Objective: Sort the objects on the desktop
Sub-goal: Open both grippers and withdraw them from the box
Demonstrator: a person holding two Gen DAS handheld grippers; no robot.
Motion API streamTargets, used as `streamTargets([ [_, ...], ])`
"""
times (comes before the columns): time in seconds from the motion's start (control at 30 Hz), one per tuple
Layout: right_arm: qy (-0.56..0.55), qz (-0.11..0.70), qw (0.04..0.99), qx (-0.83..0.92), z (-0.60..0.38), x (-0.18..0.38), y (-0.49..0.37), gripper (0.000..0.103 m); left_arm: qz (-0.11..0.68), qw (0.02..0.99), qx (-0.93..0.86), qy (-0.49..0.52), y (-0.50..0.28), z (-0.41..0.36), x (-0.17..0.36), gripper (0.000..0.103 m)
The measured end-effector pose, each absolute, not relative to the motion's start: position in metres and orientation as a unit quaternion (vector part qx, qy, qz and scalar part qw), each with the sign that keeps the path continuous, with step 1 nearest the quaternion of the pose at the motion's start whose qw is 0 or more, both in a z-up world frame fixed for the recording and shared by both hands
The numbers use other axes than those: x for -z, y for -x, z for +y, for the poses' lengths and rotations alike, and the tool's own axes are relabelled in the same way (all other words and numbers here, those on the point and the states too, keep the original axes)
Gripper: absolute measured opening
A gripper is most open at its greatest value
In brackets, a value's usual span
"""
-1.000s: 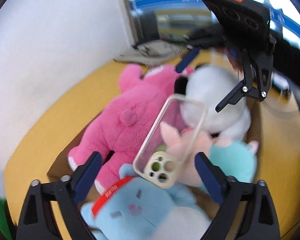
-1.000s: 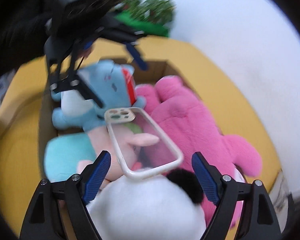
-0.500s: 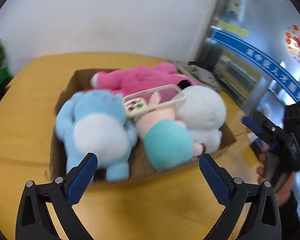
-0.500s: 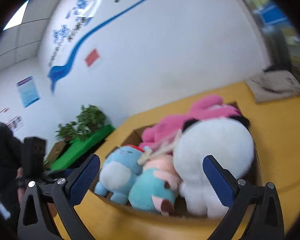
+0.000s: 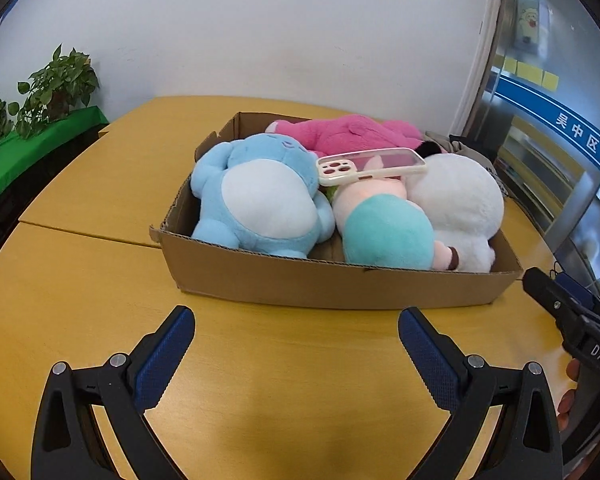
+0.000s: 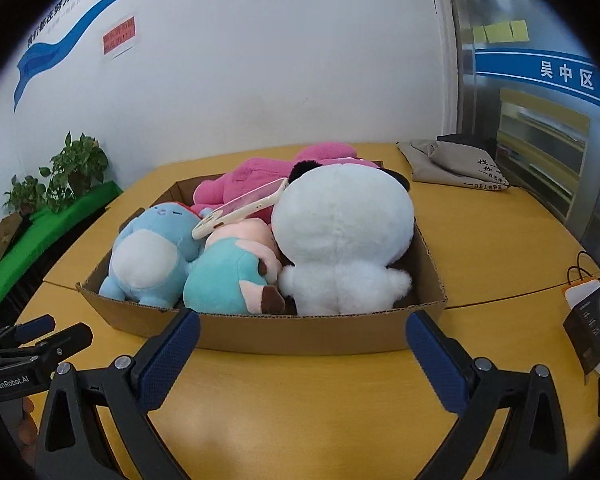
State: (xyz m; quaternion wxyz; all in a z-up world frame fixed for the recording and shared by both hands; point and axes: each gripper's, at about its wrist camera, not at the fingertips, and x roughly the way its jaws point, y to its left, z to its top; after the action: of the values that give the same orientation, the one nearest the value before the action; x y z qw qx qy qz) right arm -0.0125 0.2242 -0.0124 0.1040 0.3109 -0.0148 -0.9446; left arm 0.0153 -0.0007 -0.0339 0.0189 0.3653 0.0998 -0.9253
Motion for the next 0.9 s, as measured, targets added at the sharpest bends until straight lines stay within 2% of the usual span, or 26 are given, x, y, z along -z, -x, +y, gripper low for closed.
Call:
streamTargets([
  [0.33,-0.318,0.035,0.108,0.941,0.204,0.005,-0.004,0.103,0.084,0.018,0.924,-0.372,-0.021,0.007,0.039,0.103],
  [0.9,-0.332,0.038,0.100,0.937,0.214,0.011,-0.003,0.103,0.086,0.021,0.925,-0.370,-0.027,0.004,0.035,0.103],
])
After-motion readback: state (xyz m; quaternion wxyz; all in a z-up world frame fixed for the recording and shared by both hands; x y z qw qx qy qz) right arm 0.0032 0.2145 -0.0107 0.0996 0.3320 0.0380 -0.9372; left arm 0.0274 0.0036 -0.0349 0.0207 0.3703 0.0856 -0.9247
